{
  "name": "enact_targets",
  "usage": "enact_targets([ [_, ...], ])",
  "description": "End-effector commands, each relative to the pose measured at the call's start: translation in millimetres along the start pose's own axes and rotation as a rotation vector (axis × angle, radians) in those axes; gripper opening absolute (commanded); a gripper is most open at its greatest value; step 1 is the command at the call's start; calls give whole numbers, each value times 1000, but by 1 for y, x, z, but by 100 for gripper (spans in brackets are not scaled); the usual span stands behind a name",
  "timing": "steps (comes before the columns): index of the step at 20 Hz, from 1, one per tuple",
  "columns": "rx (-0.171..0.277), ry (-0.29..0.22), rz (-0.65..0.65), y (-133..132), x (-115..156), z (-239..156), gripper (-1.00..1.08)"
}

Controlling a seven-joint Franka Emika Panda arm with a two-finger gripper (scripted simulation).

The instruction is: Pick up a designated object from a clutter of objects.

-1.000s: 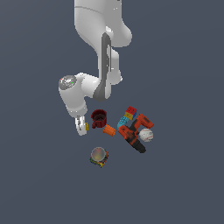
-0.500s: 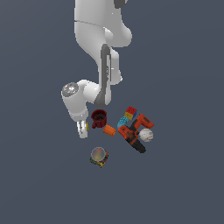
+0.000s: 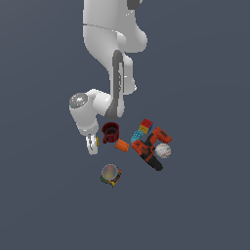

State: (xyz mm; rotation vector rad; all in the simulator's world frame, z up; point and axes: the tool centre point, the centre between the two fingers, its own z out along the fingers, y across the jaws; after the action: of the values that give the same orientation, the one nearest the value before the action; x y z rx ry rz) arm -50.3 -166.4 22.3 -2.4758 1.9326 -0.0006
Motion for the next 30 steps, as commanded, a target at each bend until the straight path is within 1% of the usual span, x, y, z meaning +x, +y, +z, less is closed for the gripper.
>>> enact_targets([
  [1,-1,0,0,0,0,0,-100],
  [8,0,0,0,-2,-6,-8,-100],
  [15,0,-1,1,-10,-30,-36,-100],
  [22,0,-1,1,-24,-69,-85,-100],
  [30,-2,4,2,-45,-127,-160,-100],
])
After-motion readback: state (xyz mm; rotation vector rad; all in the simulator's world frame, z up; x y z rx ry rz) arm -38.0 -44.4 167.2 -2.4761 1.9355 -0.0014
